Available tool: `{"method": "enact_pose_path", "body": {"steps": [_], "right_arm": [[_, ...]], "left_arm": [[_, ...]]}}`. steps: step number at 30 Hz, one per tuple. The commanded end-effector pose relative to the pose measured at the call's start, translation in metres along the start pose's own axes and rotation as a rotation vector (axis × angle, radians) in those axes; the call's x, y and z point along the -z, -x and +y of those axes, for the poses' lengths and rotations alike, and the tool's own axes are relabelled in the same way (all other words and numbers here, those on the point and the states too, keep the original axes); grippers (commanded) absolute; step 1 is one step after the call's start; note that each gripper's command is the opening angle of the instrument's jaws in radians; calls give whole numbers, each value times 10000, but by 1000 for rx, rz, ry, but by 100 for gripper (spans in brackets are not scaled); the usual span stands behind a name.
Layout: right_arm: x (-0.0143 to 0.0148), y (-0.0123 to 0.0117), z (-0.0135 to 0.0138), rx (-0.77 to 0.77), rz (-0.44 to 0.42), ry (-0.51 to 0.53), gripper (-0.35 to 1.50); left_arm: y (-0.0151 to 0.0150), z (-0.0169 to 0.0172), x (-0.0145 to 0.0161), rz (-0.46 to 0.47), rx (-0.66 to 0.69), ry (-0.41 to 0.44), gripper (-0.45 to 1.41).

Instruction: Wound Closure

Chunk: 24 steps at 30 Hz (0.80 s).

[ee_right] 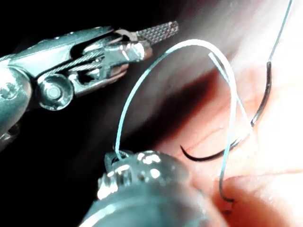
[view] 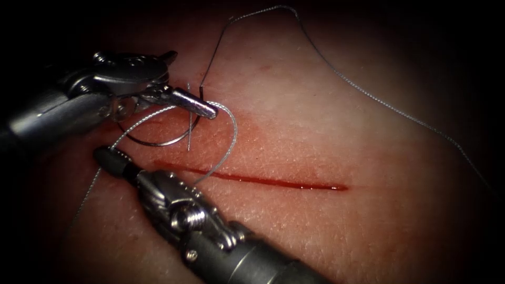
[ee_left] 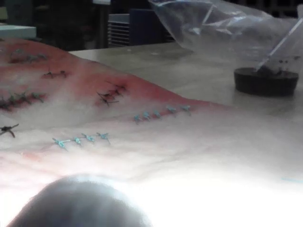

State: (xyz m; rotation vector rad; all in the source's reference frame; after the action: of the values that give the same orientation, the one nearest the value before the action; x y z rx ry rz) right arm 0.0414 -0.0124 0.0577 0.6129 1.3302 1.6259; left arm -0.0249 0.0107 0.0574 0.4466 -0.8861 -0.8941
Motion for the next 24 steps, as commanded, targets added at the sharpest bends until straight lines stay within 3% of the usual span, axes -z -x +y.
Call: {"method": "enact_pose_path", "body": {"steps": [1, 9, 14, 19, 24], "right_arm": [[4, -22, 11, 7, 42, 25, -35], [19, -41, 23, 4, 73, 46, -35], [20, -47, 15, -6, 86, 31, -35], [23, -56, 4, -19, 104, 6, -35], [29, -71, -8, -37, 122, -18, -35]], "left_arm": [[18, -2, 10, -2, 1, -6, 140], [30, 2, 63, -12, 9, -70, 140], [-1, 1, 94, 15, -14, -99, 136], [-33, 1, 86, 130, -13, -109, 133], [-56, -3, 60, 179, -4, -151, 113]]}}
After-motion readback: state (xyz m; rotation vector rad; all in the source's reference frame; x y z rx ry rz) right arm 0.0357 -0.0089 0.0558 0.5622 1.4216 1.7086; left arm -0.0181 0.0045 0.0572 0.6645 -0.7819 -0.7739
